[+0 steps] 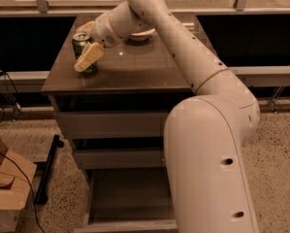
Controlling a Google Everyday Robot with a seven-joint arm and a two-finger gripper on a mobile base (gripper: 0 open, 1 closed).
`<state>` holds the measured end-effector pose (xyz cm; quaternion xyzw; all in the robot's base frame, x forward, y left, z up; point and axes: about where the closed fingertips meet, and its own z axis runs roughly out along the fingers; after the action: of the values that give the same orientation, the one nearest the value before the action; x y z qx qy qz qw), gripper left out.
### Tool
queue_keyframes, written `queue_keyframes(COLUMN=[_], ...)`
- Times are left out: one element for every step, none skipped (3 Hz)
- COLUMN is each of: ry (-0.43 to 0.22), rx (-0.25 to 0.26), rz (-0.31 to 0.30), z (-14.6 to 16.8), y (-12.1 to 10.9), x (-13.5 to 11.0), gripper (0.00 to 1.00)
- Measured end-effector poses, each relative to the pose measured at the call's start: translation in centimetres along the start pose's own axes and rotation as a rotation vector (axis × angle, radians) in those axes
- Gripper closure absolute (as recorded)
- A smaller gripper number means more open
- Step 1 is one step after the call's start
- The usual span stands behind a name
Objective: Place green can into bottom drawer
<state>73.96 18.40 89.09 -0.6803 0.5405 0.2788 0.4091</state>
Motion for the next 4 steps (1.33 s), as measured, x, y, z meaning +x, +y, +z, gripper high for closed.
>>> queue_keyframes(ry=[-0.012,-0.014,-0.008,0.038], rx=[-0.010,-0.005,-0.012,0.028], rz=[-0.001,-0.004,-0.010,-0.046], z=[-0.1,-1.1,-4.7,-11.3], y=[-0.1,0.0,1.7,5.4], x=[-0.6,-0.8,-1.7,-2.8], gripper=[0.49,0.74,0.97,1.00])
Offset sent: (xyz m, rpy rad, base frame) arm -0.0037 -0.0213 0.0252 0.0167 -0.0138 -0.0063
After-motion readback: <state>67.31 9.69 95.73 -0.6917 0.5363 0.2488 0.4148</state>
